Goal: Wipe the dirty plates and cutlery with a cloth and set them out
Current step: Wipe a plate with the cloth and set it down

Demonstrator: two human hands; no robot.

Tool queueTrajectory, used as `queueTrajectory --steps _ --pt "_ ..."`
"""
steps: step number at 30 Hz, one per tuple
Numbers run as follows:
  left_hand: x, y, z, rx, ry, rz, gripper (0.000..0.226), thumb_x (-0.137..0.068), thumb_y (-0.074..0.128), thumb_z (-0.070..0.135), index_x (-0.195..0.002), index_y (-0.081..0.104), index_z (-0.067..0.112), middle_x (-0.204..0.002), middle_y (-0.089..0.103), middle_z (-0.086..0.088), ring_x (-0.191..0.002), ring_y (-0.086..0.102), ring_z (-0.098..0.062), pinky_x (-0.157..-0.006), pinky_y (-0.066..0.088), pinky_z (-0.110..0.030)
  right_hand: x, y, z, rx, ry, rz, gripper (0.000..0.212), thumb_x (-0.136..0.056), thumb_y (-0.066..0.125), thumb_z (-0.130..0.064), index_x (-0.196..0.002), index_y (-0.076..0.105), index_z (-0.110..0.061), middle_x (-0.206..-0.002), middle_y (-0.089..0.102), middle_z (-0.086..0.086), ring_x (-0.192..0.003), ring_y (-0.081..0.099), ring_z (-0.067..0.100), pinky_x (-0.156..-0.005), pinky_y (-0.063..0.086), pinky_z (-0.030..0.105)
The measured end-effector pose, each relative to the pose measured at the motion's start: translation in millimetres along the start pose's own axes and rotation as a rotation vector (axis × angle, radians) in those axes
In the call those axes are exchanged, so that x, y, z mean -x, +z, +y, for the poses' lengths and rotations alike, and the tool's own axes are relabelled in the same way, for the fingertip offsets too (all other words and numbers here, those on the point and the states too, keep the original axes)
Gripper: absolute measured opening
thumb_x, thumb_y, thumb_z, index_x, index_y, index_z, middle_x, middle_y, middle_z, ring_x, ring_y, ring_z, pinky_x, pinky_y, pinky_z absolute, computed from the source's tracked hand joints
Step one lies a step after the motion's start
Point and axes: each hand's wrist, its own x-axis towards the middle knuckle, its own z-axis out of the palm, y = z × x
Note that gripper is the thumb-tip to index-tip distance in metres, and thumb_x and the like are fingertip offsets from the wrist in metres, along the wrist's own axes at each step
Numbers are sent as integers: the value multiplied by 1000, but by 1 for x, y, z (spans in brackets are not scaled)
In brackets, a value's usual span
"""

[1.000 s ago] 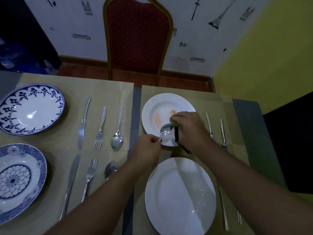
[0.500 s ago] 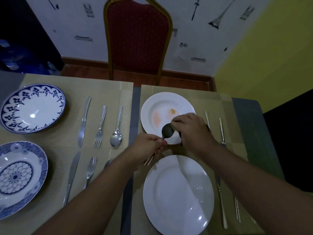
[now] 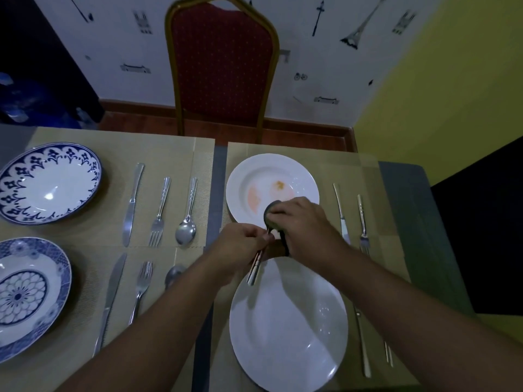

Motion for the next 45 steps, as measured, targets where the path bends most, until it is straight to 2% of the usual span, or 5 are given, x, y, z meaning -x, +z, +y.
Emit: queueTrajectory --steps 6,20,29,32,45 --pt "3 3 10 10 -63 80 10 -83 77 20 -86 80 12 -51 52 2 -41 41 -8 -41 33 -15 6 -10 35 -73 292 127 43 -69 50 4 -100 71 -17 -111 68 0 -98 54 34 -81 47 44" --pt "10 60 49 283 70 -58 13 -91 66 5 -103 65 2 -102 72 -21 -90 70 -29 -89 58 -50 51 -22 55 -392 433 231 47 -79 59 8 -117 69 -18 -120 64 1 -112 54 28 -97 47 39" --pt "-9 129 42 270 35 -15 38 -84 76 5 -118 58 6 -104 74 -20 -81 69 -31 -76 58 -43 90 -28 98 -377 494 236 45 -80 61 2 -120 69 -18 -120 63 0 -114 51 25 -100 44 39" --pt "-10 154 47 307 16 -53 10 -92 62 -2 -98 68 4 -95 73 -18 -69 66 -25 -65 56 -32 105 -31 117 -407 520 256 47 -78 58 3 -117 69 -20 -118 63 -3 -113 53 26 -99 45 42" --pt "-60 261 53 113 -4 212 17 -92 67 18 -81 76 10 -63 63 -10 -50 56 -22 -49 47 -31 143 -52 195 -398 598 282 44 -80 60 7 -117 70 -14 -116 63 1 -110 49 22 -96 39 24"
